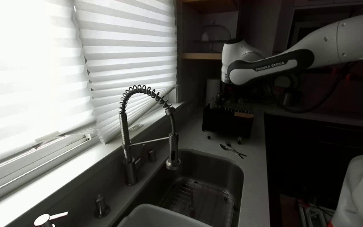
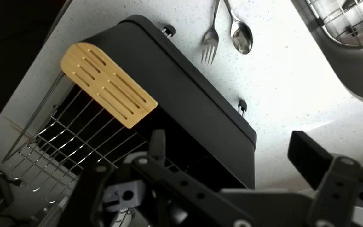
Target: Remove the fork and spoon from the drying rack and put it on the counter
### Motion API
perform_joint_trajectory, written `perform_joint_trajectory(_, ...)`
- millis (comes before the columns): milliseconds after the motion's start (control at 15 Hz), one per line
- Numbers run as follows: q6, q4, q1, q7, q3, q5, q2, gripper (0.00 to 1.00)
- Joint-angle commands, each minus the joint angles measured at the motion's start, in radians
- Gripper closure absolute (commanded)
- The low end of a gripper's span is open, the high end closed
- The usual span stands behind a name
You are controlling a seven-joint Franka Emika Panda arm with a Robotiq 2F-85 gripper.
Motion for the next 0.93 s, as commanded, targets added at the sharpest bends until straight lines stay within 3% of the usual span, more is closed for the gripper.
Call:
perform_joint_trajectory(0, -0.022, -0.036, -0.022, -0.053, 0.009, 0.032, -0.072, 0.0)
perform_joint_trajectory(533, -0.205, 0.004, -0.025, -0.144, -0.001, 0.135, -0.105, 0.0)
perform_joint_trajectory(600, -0.141, -0.003, -0.036, -0.091, 0.013, 0.088, -0.097, 0.0)
perform_joint_trajectory(867, -0.18, 0.001, -0.033, -0.124, 0.011, 0.114, -0.1, 0.0)
